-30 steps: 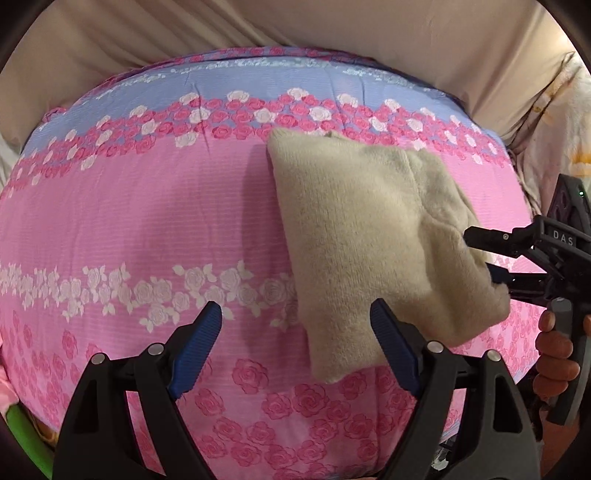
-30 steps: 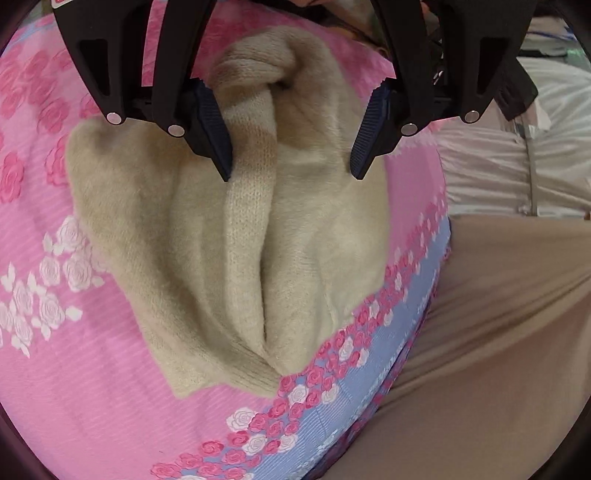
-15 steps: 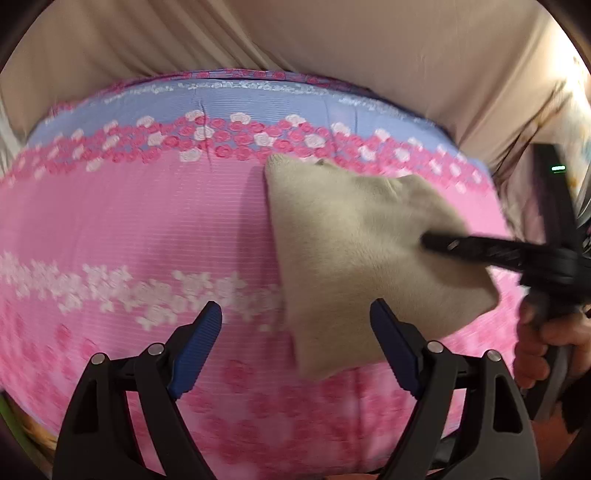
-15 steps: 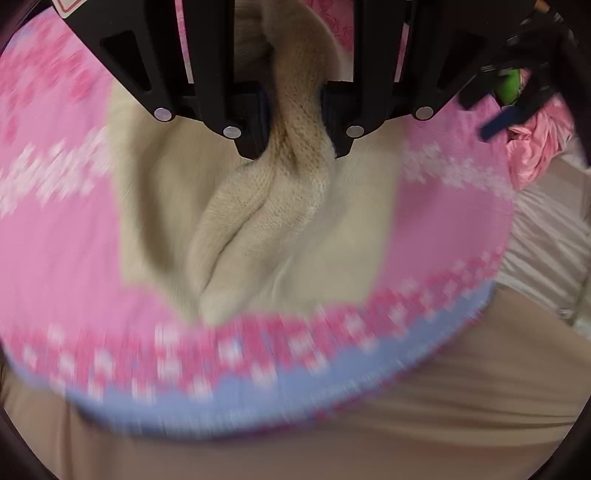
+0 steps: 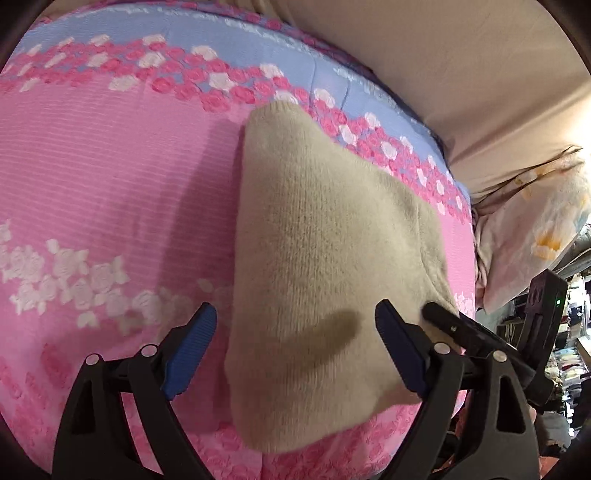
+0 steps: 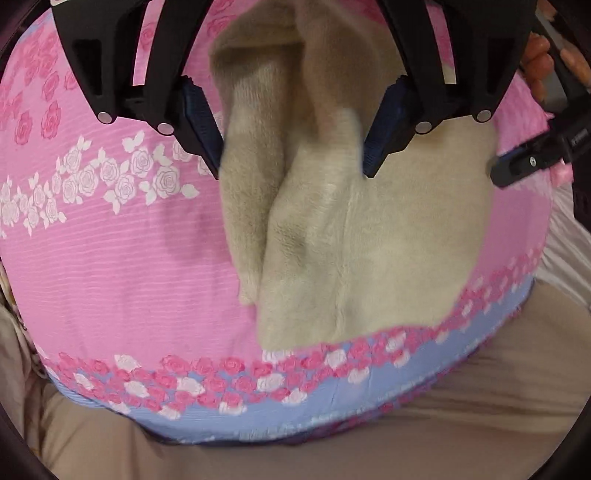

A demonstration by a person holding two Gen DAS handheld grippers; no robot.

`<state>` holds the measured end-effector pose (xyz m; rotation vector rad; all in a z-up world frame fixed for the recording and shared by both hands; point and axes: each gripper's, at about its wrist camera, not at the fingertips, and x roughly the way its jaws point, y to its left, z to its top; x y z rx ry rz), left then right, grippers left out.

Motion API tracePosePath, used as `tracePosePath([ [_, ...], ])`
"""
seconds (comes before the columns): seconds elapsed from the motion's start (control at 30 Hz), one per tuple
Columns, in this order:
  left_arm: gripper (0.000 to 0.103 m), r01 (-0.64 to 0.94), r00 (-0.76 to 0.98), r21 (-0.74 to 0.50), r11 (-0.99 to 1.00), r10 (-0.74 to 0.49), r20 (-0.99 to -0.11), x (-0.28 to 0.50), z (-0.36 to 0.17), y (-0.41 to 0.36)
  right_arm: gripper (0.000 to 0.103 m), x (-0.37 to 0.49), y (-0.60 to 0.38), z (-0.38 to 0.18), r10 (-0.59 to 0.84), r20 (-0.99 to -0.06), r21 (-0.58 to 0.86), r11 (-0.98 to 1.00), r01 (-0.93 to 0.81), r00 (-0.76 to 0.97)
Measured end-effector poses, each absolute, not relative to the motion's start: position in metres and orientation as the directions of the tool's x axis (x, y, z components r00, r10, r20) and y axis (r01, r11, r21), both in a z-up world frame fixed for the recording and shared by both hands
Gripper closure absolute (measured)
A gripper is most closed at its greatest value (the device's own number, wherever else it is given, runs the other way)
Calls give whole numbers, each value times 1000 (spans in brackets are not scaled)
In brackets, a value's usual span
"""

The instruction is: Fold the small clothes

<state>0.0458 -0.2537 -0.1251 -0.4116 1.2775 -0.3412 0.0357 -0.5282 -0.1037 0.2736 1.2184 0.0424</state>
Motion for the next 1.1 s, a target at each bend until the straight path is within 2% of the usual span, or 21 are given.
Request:
tracePosePath([
  [0.13, 19, -14, 169, -532, 847, -522, -836, 63, -161, -262, 23, 38, -546, -141, 331, -889, 407, 888, 213, 316],
  [0.2, 26, -44, 151, -567, 823, -556, -818, 64, -172, -260, 21, 34, -555, -147, 394, -852, 488, 836, 250, 344],
  [0.23, 33, -63, 147, -597, 800, -584, -798, 64, -177, -257, 46, 33, -557, -148, 460, -813, 553, 802, 227, 356],
  [0.27, 37, -69, 143, -616, 785, -603, -785, 65, -178, -256, 61, 30, -558, -147, 493, -791, 591, 768, 246, 361],
  [0.33, 54, -54, 145, -632, 773, -620, -771, 65, -172, -254, 68, 28, -550, -130, 453, -805, 553, 807, 208, 383],
  [0.43, 61, -35, 160, -649, 760, -637, -754, 65, -151, -248, 70, 21, -534, -93, 433, -786, 538, 831, 143, 442],
  [0.7, 61, 103, 287, -682, 724, -678, -676, 60, -35, -192, 70, 8, -471, 31, 447, -664, 527, 848, -48, 599],
  [0.83, 59, 158, 372, -652, 742, -656, -657, 50, 18, -148, 69, 21, -425, 67, 478, -619, 511, 848, -142, 624],
  [0.9, 57, 167, 410, -620, 767, -626, -664, 46, 32, -122, 67, 28, -398, 65, 486, -627, 496, 852, -169, 608],
  [0.97, 50, 160, 427, -601, 783, -604, -673, 48, 27, -105, 59, 36, -377, 45, 479, -658, 475, 863, -173, 581],
  [1.03, 32, 122, 436, -575, 809, -564, -702, 58, -5, -87, 50, 49, -359, 4, 435, -701, 436, 889, -143, 565],
  [1.1, 28, 59, 432, -533, 844, -503, -749, 69, -45, -72, 48, 64, -347, -46, 324, -788, 340, 938, -69, 523],
])
